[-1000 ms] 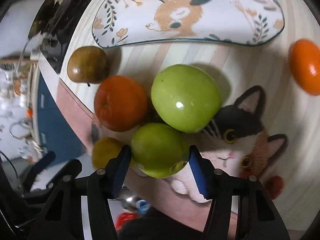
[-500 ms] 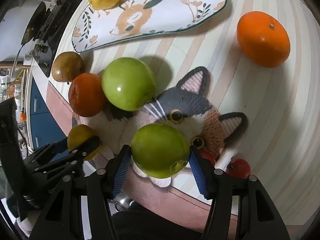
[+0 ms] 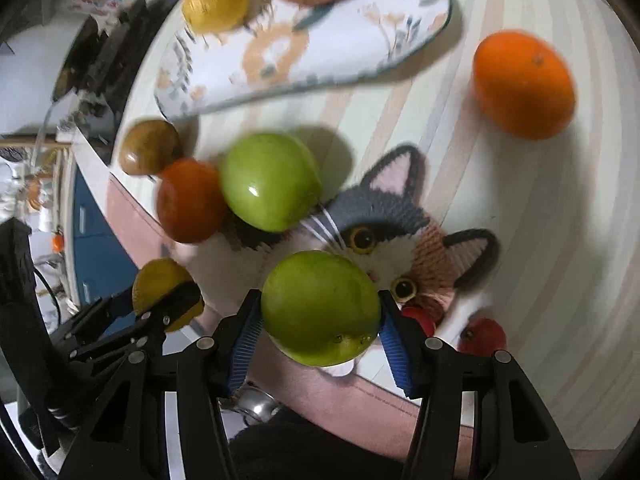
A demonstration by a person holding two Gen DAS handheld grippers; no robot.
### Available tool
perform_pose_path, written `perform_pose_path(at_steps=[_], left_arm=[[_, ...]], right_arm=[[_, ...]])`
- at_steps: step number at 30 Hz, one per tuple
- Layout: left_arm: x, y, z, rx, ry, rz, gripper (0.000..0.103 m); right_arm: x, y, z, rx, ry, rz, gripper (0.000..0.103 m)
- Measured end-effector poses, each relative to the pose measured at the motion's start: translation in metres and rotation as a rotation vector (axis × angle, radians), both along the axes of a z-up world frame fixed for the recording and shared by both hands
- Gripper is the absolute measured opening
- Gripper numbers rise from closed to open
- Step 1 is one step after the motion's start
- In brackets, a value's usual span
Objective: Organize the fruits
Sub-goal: 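Grasp another yellow citrus with the left tool while the right tool grasps a green apple, then lower both fruits onto the floral plate and open both tools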
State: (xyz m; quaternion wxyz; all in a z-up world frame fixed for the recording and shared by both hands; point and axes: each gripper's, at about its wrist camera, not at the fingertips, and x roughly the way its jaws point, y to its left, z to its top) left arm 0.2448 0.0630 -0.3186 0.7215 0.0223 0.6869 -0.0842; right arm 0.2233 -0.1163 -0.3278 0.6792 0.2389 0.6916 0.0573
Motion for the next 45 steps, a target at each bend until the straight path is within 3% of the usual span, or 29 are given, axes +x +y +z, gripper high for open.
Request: perform_pose_path(at_steps=[5, 10, 15, 21, 27, 37, 38, 39, 40, 41, 43, 45], left_arm=[[0.021, -0.014, 0.062, -0.092, -0.089, -0.024, 0.056], [0.076, -0.018, 0.096, -0.084, -0.185, -0.057, 0.056], [0.143, -0.016, 0.077, 0.004, -0.186, -0.074, 0.056], [0.2, -0.007, 0.026, 0.028, -0.078, -0.065, 0.056], [0.207, -0.01, 0.005, 0.028, -0.029, -0.062, 0.056], [0.205, -0.015, -0.007, 0.058, -0.006, -0.077, 0.056], [0.207, -0.017, -0.009, 0.056, -0.001, -0.07, 0.056], [0.207, -0.016, -0.009, 0.054, 0.003, -0.062, 0.057], [0.206, -0.017, -0.008, 0.052, 0.005, -0.058, 0.06], [0.206, -0.017, -0.006, 0.049, -0.002, -0.057, 0.07], [0.206, -0.016, 0.002, 0.057, -0.033, -0.056, 0.087], [0.204, -0.015, 0.006, 0.065, -0.049, -0.054, 0.089]], right_arm=[[0.031, -0.027, 0.044, -0.028, -0.109, -0.071, 0.059], [0.089, -0.05, 0.044, -0.102, -0.127, -0.118, 0.059], [0.134, -0.06, 0.029, -0.188, -0.117, -0.128, 0.059], [0.157, -0.063, 0.003, -0.243, -0.097, -0.099, 0.059], [0.162, -0.057, -0.007, -0.276, -0.119, -0.052, 0.059], [0.166, -0.056, -0.015, -0.24, -0.092, -0.036, 0.06], [0.168, -0.055, -0.017, -0.238, -0.082, -0.037, 0.061], [0.167, -0.055, -0.014, -0.231, -0.081, -0.044, 0.07], [0.166, -0.055, -0.012, -0.224, -0.089, -0.05, 0.077], [0.166, -0.055, -0.008, -0.229, -0.09, -0.052, 0.087], [0.164, -0.055, -0.003, -0.232, -0.088, -0.055, 0.09], [0.16, -0.054, 0.003, -0.241, -0.079, -0.063, 0.09]])
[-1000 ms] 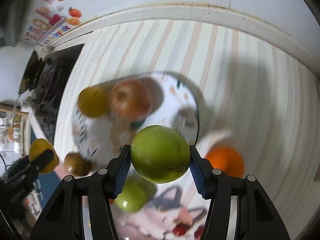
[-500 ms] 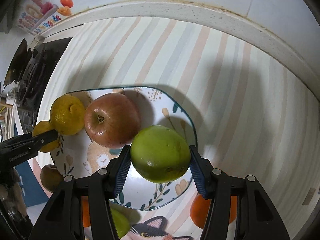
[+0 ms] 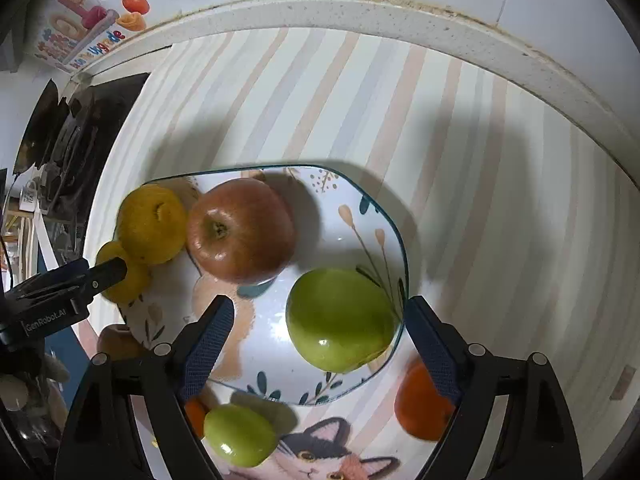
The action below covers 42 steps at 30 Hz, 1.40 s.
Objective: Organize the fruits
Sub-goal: 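Lower both fruits onto the floral plate and open both tools, then move both tools back toward the remaining fruits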
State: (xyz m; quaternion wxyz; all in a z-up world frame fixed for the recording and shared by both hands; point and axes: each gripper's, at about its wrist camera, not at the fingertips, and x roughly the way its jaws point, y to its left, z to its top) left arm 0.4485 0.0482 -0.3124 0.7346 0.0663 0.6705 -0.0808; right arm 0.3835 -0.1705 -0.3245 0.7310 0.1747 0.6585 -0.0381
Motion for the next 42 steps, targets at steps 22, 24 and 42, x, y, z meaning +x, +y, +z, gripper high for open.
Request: perform_pose_path(at_steps=[22, 24, 42], left_arm=[[-0.101, 0.015, 0.075, -0.001, -0.168, 0.021, 0.089], [-0.112, 0.015, 0.081, -0.007, -0.175, 0.025, 0.089], [-0.189, 0.008, 0.15, -0.085, -0.279, 0.029, 0.089]], right_arm=[[-0.092, 0.036, 0.077, -0.165, -0.08, 0.064, 0.093], [-0.102, 0.038, 0.085, -0.169, -0.094, 0.07, 0.093], [-0.18, 0.037, 0.169, -0.139, -0.222, 0.099, 0.093]])
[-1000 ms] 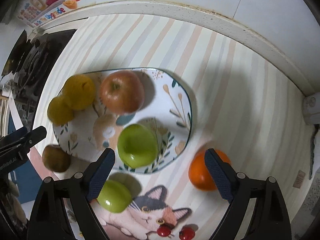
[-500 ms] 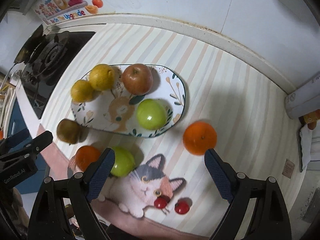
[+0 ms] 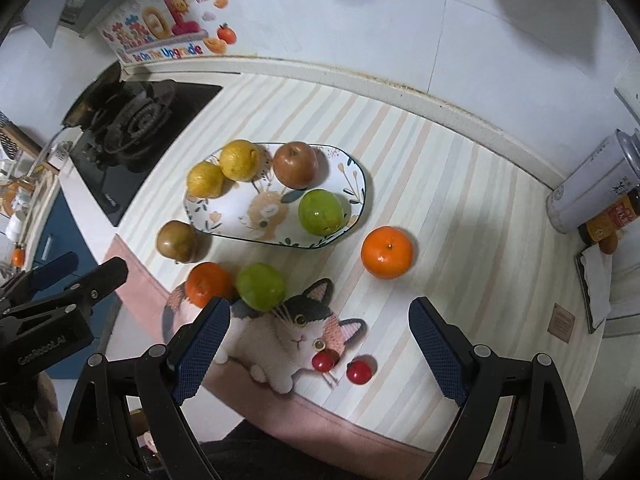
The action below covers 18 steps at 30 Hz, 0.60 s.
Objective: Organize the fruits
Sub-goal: 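Move both tools back toward the remaining fruits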
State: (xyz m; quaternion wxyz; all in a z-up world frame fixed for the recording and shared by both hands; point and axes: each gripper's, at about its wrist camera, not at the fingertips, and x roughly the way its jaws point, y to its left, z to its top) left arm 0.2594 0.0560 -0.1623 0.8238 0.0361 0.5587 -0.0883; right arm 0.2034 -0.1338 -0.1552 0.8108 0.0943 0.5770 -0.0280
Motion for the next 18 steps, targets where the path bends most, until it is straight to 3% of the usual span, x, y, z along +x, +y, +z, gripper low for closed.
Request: perform_pose_path(at_steps=[10, 18], left_arm=[[-0.025, -0.005, 0.036, -0.038, -0.052, -0.012, 0.089], [-0.02, 0.002, 0.032, -0.041, -0.051, 0.012, 0.089]], right_arm=[[-0.017, 0.001, 0.037, 0.019, -0.07, 0.017, 0.093], [-0.009, 0.0, 0.028, 0.057, -0.048, -0.007, 0.093]])
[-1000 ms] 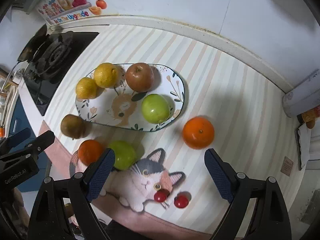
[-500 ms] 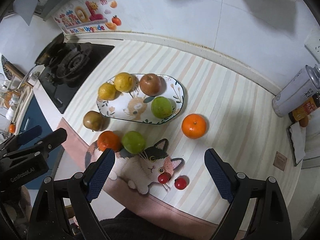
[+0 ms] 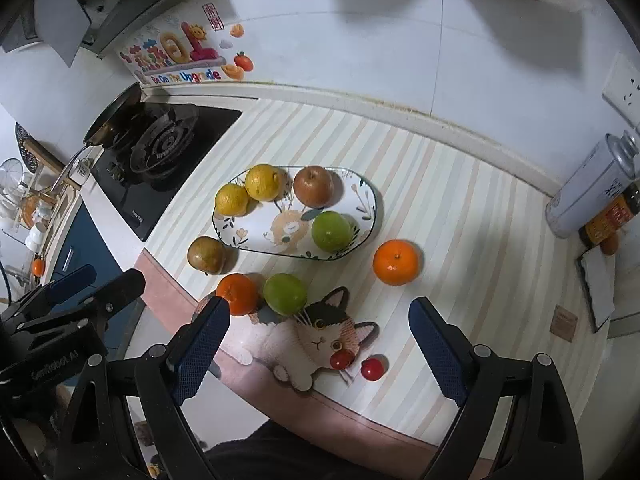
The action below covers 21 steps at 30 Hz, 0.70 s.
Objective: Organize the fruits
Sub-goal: 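Move both tools back toward the remaining fruits, then grasp an orange with the left tool while the right tool grasps a green apple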
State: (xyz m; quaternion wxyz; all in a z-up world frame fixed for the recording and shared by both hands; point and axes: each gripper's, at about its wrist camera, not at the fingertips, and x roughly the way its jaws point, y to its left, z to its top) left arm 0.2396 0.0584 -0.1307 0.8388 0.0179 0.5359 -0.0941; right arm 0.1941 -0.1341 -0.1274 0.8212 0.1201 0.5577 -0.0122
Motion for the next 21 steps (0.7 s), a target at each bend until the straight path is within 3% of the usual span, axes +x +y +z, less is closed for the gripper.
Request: perform_pose_path(at_steps=[2, 4, 8, 13, 17, 21], left_arm=[[0.006, 0.004, -0.007, 0.015, 0.013, 0.009, 0.091], [0.014, 0.009, -0.017, 0.039, 0.02, 0.014, 0.102], [0.028, 0.022, -0.044, 0.08, 0.055, 0.048, 0.102], [0.043, 0.037, -0.085, 0.105, 0.144, 0.072, 0.102], [0.053, 0.045, -0.115, 0.108, 0.217, 0.089, 0.102], [0.061, 0.049, -0.132, 0.095, 0.263, 0.103, 0.102]], right_arm=[[0.007, 0.001, -0.011, 0.02, 0.023, 0.002, 0.093], [0.016, 0.003, -0.026, 0.052, 0.049, 0.002, 0.093], [0.04, 0.009, -0.079, 0.166, 0.128, 0.007, 0.093], [0.07, 0.029, -0.155, 0.21, 0.253, 0.017, 0.091], [0.088, 0.047, -0.2, 0.228, 0.329, 0.044, 0.085], [0.096, 0.056, -0.228, 0.222, 0.361, 0.043, 0.066]])
